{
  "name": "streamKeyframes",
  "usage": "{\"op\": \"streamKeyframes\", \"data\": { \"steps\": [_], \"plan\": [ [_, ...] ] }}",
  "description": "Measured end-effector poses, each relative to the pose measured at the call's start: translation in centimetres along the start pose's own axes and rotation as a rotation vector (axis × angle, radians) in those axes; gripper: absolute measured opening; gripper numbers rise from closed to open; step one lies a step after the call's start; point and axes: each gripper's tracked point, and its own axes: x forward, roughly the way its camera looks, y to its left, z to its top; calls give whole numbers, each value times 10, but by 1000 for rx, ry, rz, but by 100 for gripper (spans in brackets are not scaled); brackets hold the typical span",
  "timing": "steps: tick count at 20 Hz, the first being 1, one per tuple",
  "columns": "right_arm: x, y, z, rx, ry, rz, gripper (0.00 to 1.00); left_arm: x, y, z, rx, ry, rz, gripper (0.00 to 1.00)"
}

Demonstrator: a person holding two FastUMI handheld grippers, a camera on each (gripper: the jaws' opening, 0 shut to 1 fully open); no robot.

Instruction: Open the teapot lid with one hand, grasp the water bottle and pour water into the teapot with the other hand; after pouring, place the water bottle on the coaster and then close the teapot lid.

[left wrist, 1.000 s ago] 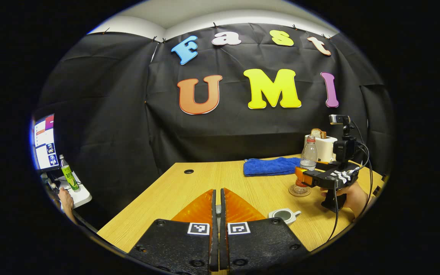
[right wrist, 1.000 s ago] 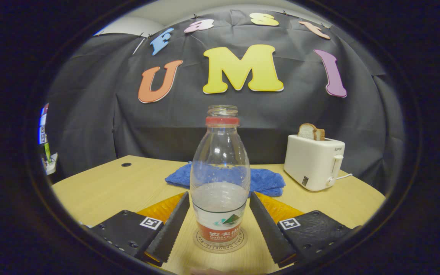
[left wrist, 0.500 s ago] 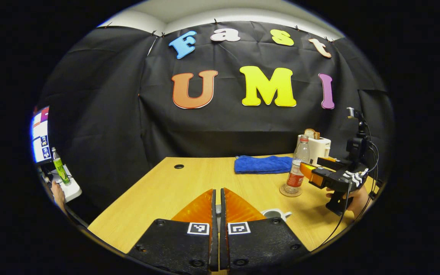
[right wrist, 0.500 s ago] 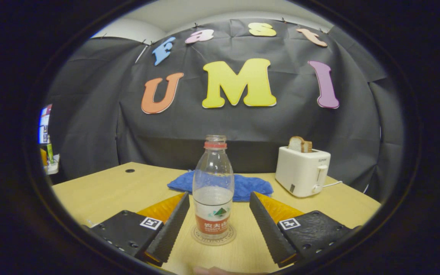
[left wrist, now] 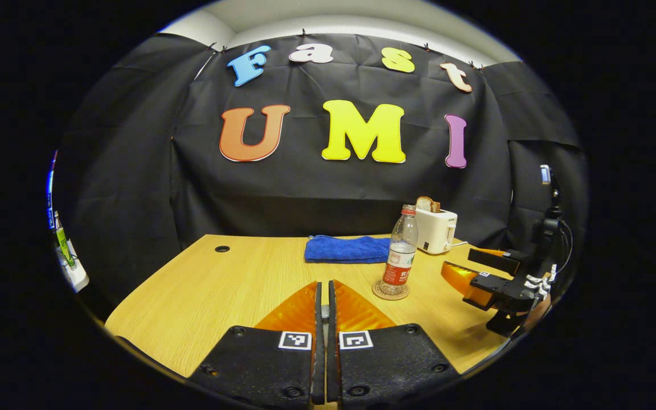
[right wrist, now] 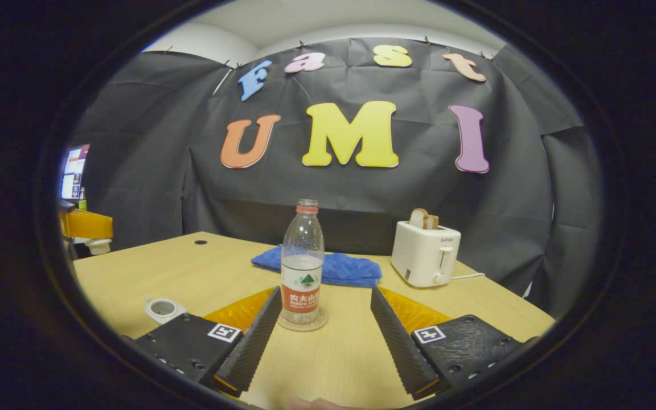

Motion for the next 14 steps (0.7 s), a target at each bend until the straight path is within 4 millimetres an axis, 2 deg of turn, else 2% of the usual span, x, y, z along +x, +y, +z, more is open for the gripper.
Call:
{"op": "streamKeyframes", "data": {
  "steps": [3, 5, 8, 11, 14],
  "plan": [
    [-21, -19, 11, -27, -42, -1, 94, 16, -25, -12, -34, 3, -32, 4],
    [-30, -26, 16, -18, -63, 18, 96, 27, -35, -25, -16, 17, -33, 4],
    [-40, -49, 22, -29, -99, -2, 94, 45, -34, -43, 12, 24, -3, 4],
    [-41, -68, 26, -12, -114, -36, 94, 57, -35, -54, -44, 12, -6, 4],
    [-38, -73, 26, 36, -117, -31, 96, 64, -28, -61, -67, 10, 1, 4]
  ]
}}
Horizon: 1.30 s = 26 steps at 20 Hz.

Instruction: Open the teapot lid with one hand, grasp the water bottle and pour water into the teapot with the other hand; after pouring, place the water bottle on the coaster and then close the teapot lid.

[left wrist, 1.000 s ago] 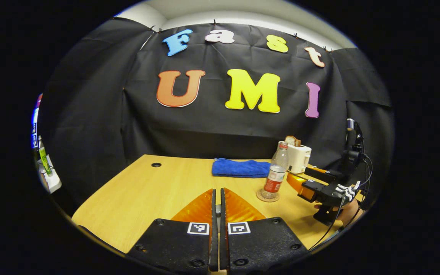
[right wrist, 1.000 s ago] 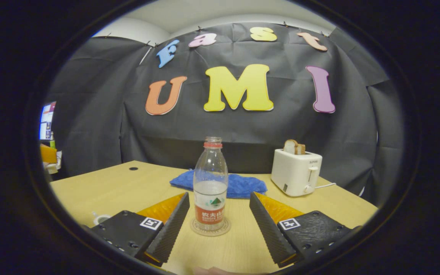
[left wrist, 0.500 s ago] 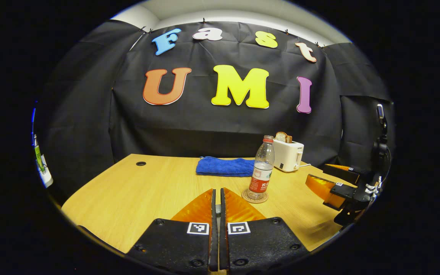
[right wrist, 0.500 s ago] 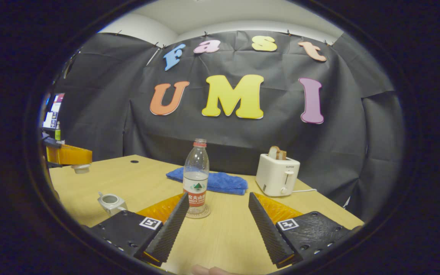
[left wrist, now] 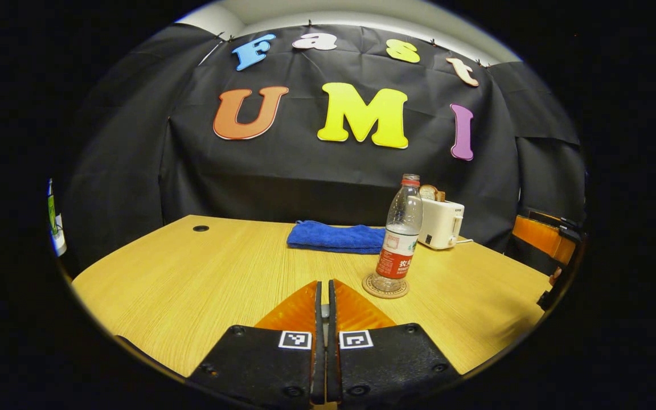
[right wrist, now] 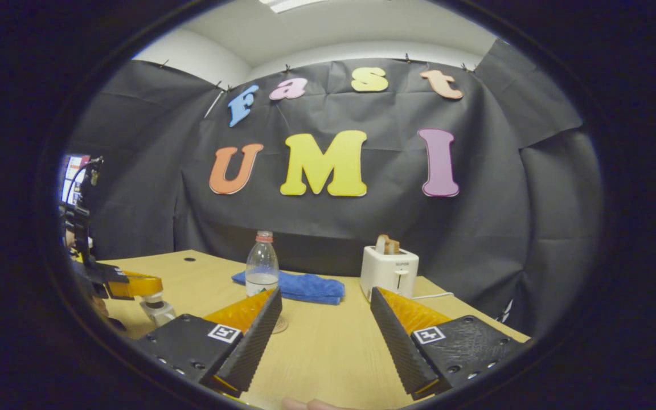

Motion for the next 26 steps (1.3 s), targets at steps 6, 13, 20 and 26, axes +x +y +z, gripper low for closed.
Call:
{"op": "streamKeyframes", "data": {
  "steps": [6, 13, 20, 26],
  "plan": [
    [3, -3, -1, 21, -5, -21, 94, 4, 5, -5, -30, 8, -7, 5],
    [4, -7, -8, 36, 19, -18, 94, 4, -2, -9, 47, 5, 6, 5],
    [0, -7, -5, 8, 15, -23, 96, 1, -2, -12, 55, 24, 17, 5],
    [-1, 2, -6, -16, 19, -10, 96, 1, -4, -20, 45, 51, 14, 6]
  ]
}}
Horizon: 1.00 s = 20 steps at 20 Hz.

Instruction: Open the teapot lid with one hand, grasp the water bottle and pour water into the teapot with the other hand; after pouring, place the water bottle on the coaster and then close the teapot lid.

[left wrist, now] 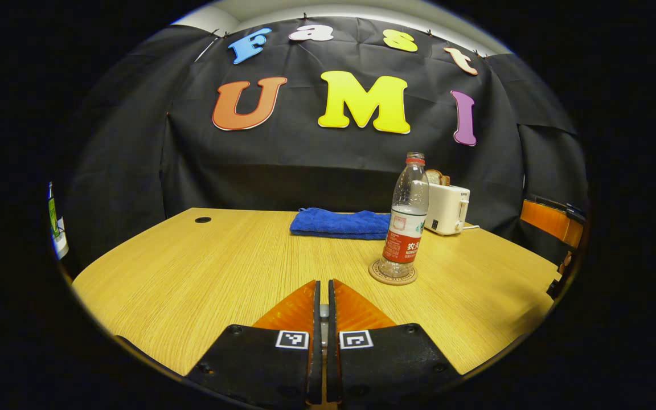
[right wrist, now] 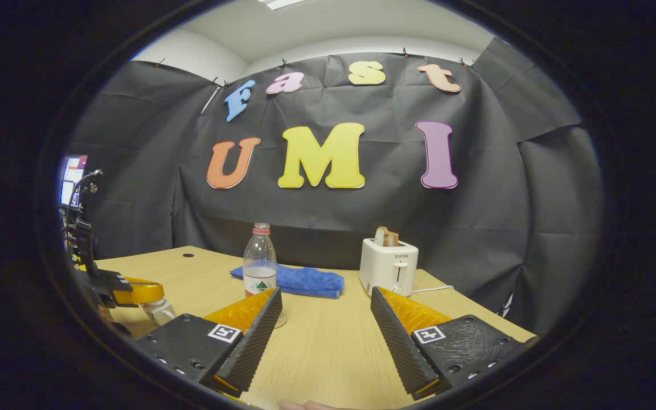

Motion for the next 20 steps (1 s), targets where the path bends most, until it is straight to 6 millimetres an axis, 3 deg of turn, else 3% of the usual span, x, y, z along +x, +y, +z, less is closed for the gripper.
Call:
{"op": "streamKeyframes", "data": {
  "steps": [6, 9, 13, 18, 20],
  "plan": [
    [-8, 12, 7, -24, 0, 10, 96, 0, 0, 0, 5, 15, 2, 9],
    [-18, 15, 16, -53, -8, 6, 96, -7, 0, 13, 17, -11, 18, 10],
    [-40, 22, 32, -90, -16, -3, 94, -34, -14, 47, 65, -50, -11, 26],
    [-65, 26, 46, -93, 3, -35, 94, -86, -32, 103, 120, -166, -29, 49],
    [-73, 26, 50, -85, 15, -47, 94, -107, -34, 123, 122, -220, -29, 80]
  ]
}}
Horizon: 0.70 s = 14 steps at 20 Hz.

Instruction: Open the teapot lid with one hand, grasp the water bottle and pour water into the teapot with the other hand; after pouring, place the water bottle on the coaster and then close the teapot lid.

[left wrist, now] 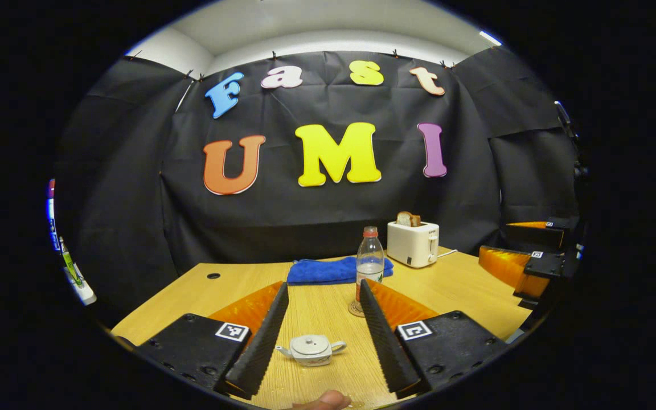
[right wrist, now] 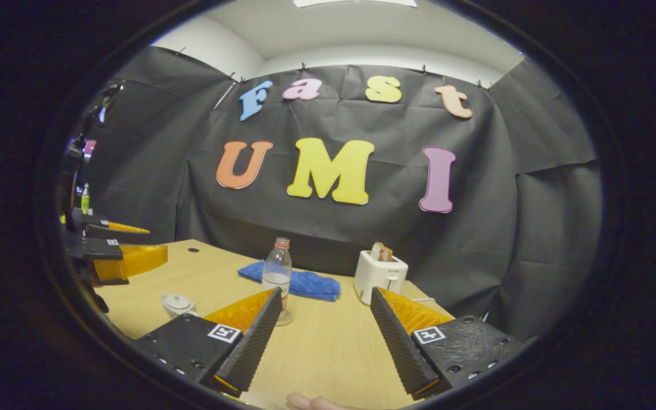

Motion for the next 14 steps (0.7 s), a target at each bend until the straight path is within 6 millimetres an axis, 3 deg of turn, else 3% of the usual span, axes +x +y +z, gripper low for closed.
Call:
{"op": "streamKeyframes", "data": {
  "steps": [2, 8, 14],
  "plan": [
    [-7, 1, 4, 5, 2, 4, 94, -13, 8, 17, -13, -28, 29, 92],
    [-25, -7, 13, 32, 21, -35, 94, -36, 40, 10, -78, 67, 103, 93],
    [-25, -5, 9, 31, 41, -29, 94, -36, 45, 9, -70, 68, 110, 93]
  ]
}}
